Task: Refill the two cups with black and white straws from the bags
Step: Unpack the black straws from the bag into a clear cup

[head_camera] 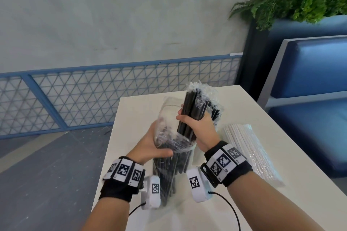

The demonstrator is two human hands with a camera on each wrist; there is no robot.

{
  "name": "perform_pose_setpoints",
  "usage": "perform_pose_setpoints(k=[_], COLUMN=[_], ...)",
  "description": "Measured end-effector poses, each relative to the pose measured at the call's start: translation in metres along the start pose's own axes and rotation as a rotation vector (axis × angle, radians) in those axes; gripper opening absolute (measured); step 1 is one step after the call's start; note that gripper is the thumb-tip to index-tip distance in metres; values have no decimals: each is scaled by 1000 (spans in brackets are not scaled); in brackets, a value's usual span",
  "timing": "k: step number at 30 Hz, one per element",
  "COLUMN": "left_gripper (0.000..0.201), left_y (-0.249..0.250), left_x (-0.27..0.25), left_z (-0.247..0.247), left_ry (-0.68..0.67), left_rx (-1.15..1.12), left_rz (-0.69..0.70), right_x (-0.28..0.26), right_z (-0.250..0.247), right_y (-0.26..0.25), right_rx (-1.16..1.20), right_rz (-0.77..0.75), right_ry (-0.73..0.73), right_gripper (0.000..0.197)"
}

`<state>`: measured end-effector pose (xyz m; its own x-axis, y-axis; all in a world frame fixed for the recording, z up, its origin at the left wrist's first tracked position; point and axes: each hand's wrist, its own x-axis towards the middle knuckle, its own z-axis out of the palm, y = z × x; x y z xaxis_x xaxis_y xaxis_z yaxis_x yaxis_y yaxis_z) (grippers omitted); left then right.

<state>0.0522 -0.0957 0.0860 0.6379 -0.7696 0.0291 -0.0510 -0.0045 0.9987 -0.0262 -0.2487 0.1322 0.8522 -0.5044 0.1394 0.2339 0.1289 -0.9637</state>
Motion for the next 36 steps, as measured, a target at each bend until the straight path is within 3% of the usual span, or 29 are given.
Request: perform_pose_setpoints(k=[2,5,8,13,15,17,22,30,33,36], left_gripper=[87,58,53,43,37,33,27,32,32,31], left_y=[-14,-26,-28,-29,-35,-38,-39,-40,-40,-34], left_x=[-3,-4,-4,-4,-6,-8,-4,-1,0,3], left_z=[5,4,-4,-6,-10,-11,-11,-13,-14,-7], left_ry=[-22,148,266,322,394,474,650,766,799,774], left_rx=[87,162,134,183,159,112,35,66,13,-17], left_rz=[-50,-39,-57,-59,-90,-115,-124,-110,-107,-70], right_x=[3,10,18,30,36,40,44,41,43,41], right_z=[1,2,-3,-10,-15,-20,-26,-29,-32,-27], right_y=[-4,-12,-25,-47,-55,-62,-68,-63,-58,-34], right_rx=[12,47,148,215,254,276,246,157,57,-161], right_rz=[-16,-33,-54,-140,-160,-188,-238,-319,-309,-204], right_ry=[9,34,86,183,249,297,421,515,459,366], right_gripper=[27,26,25,12,22,29,20,19,19,28])
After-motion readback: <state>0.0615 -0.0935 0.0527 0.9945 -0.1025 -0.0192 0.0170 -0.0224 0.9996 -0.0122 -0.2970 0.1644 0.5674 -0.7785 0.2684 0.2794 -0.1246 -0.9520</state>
